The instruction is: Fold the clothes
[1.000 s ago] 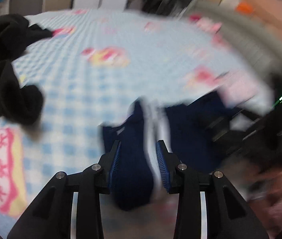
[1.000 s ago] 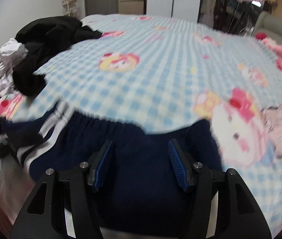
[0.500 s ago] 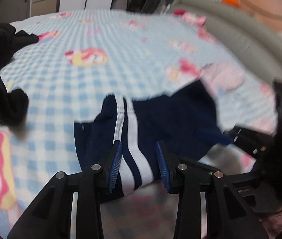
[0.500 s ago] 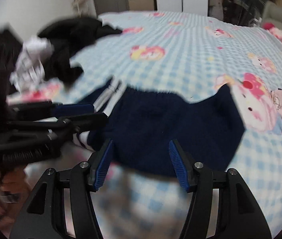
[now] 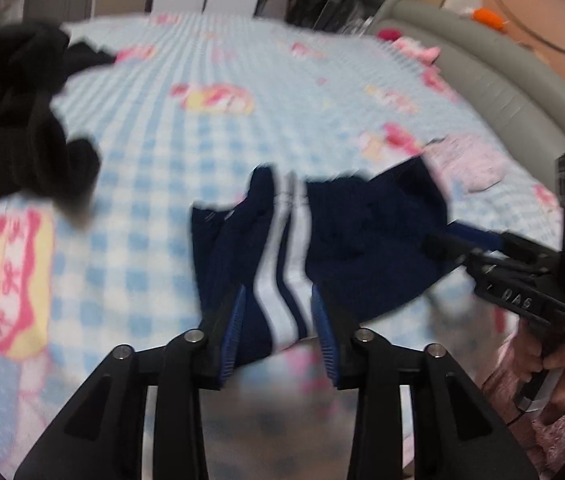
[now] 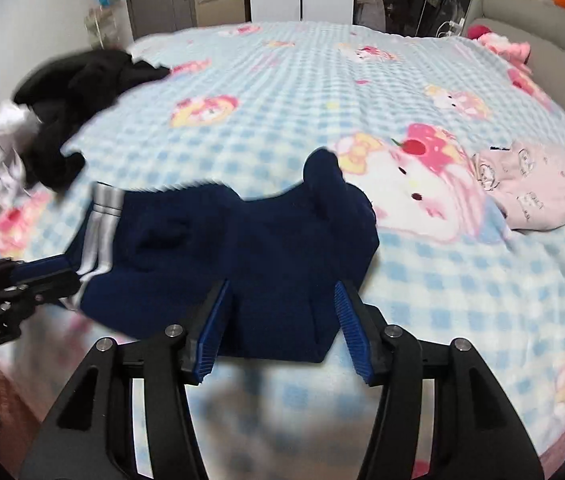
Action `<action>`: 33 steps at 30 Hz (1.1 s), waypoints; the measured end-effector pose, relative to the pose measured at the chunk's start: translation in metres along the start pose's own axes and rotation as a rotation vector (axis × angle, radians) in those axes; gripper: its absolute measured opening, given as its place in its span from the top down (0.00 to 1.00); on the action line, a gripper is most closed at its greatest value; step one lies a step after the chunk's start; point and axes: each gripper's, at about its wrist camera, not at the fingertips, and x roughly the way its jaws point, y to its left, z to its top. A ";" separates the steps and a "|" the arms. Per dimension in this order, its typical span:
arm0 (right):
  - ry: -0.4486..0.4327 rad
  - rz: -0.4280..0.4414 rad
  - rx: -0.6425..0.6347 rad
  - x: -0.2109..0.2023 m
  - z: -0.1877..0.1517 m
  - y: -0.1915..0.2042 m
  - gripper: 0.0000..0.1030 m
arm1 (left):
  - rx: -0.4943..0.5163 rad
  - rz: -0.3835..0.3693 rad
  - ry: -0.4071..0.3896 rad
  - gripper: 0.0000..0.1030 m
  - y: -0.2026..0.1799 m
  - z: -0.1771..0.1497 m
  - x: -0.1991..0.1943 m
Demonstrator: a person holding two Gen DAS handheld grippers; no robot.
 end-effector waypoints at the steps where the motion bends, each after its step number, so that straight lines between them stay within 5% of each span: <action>1: 0.000 0.007 -0.007 0.001 0.001 0.002 0.45 | 0.001 -0.017 -0.021 0.59 -0.003 0.002 -0.001; 4: 0.000 0.028 -0.028 0.004 0.003 0.006 0.42 | 0.029 -0.035 -0.026 0.55 -0.013 0.010 0.014; 10: 0.056 0.017 -0.045 0.024 0.000 0.003 0.42 | 0.049 0.071 0.092 0.58 -0.004 0.006 0.044; 13: 0.028 0.009 -0.002 0.013 0.000 -0.009 0.42 | 0.052 0.121 0.062 0.57 -0.001 0.004 0.028; 17: -0.054 0.062 0.059 -0.017 0.003 -0.019 0.36 | -0.041 0.069 -0.005 0.53 0.017 0.005 0.007; 18: -0.062 0.075 0.071 -0.020 0.005 -0.020 0.35 | -0.068 0.061 -0.012 0.45 0.022 0.007 0.006; 22: -0.021 0.056 0.092 -0.005 0.008 -0.021 0.31 | -0.147 0.052 0.002 0.41 0.039 0.011 0.015; 25: 0.043 0.041 0.047 0.015 0.003 -0.015 0.31 | -0.124 0.113 0.042 0.41 0.038 0.005 0.023; 31: 0.011 -0.025 0.063 0.011 0.000 -0.020 0.31 | -0.123 0.198 0.073 0.38 0.047 0.006 0.028; 33: -0.010 -0.085 0.079 0.003 0.002 -0.027 0.31 | -0.154 0.165 0.059 0.38 0.053 0.007 0.023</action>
